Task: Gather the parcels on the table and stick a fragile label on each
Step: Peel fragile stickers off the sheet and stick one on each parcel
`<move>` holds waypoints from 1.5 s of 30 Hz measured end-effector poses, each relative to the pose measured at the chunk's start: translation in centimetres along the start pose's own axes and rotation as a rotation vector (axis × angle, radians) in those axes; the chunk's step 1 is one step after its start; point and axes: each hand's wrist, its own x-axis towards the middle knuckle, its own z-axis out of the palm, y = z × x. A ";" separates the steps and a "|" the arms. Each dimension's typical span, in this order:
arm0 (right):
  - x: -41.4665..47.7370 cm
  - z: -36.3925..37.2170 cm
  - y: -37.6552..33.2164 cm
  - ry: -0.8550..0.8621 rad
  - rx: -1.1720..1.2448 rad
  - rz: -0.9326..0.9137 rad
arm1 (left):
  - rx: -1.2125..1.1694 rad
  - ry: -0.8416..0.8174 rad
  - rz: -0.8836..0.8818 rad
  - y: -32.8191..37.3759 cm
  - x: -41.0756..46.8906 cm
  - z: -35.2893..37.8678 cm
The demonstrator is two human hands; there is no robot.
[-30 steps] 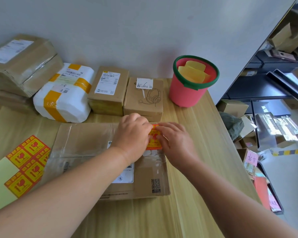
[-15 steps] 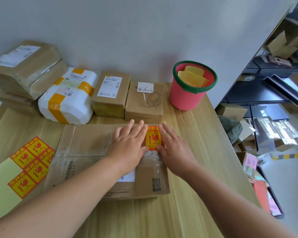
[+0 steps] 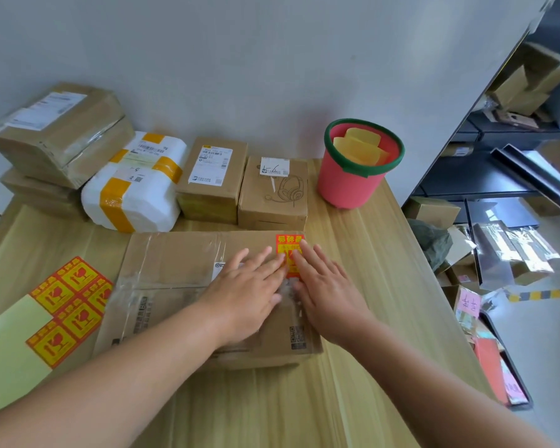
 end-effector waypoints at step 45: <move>-4.3 0.1 2.2 0.084 0.221 0.403 | -0.581 0.079 -0.726 -1.8 -6.2 0.5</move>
